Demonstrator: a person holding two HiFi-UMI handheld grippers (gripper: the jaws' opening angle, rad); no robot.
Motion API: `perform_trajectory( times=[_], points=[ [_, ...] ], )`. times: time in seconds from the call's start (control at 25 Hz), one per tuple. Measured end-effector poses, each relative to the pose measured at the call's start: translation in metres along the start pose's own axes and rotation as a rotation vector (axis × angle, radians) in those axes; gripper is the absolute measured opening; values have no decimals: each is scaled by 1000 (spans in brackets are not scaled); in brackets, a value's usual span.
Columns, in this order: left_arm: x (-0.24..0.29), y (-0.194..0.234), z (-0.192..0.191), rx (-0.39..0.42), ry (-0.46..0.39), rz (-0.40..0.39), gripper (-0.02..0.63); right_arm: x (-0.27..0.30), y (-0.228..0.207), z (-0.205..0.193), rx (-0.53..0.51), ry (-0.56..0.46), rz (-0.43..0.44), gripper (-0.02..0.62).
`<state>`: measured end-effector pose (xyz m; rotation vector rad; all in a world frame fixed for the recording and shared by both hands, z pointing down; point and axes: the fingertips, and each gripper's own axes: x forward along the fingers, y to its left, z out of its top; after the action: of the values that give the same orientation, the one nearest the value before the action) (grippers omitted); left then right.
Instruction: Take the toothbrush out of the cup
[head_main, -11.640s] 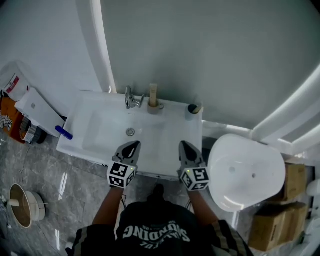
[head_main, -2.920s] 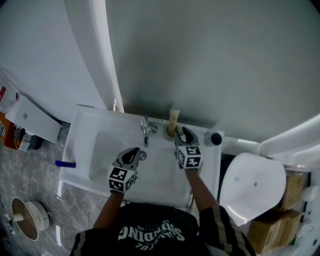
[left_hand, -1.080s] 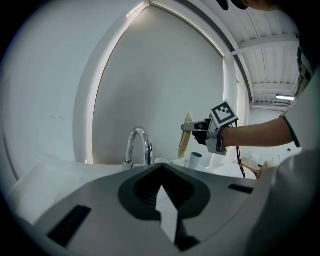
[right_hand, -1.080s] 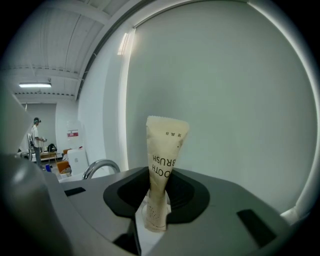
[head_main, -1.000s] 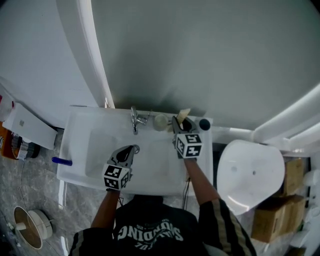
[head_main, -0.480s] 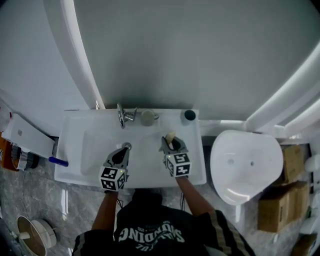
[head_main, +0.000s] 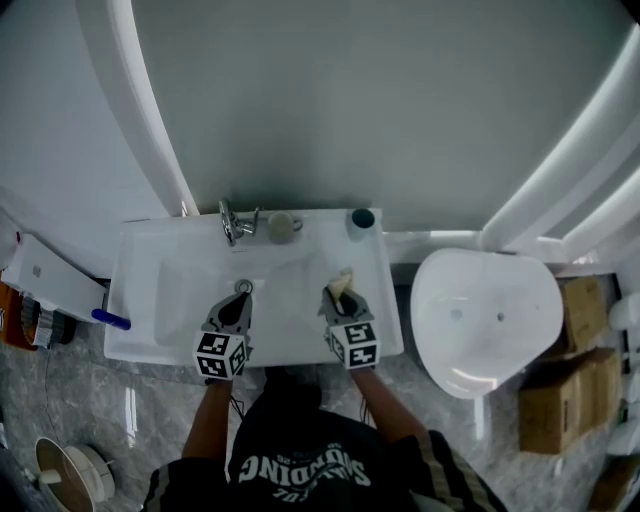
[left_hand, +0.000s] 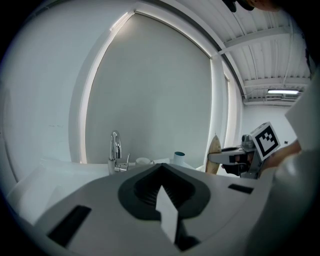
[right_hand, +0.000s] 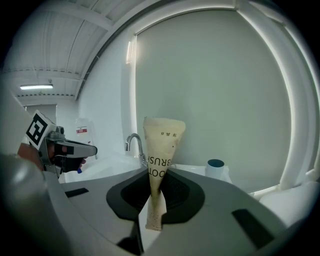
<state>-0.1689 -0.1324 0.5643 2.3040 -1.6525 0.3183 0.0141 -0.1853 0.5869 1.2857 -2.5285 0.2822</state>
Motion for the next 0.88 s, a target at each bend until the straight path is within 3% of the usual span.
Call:
perform_trajectory(
  times=[0.88],
  points=[
    [16,-12,1,13,7,-34,0,-1,-2,5,-19,1,15,32]
  ],
)
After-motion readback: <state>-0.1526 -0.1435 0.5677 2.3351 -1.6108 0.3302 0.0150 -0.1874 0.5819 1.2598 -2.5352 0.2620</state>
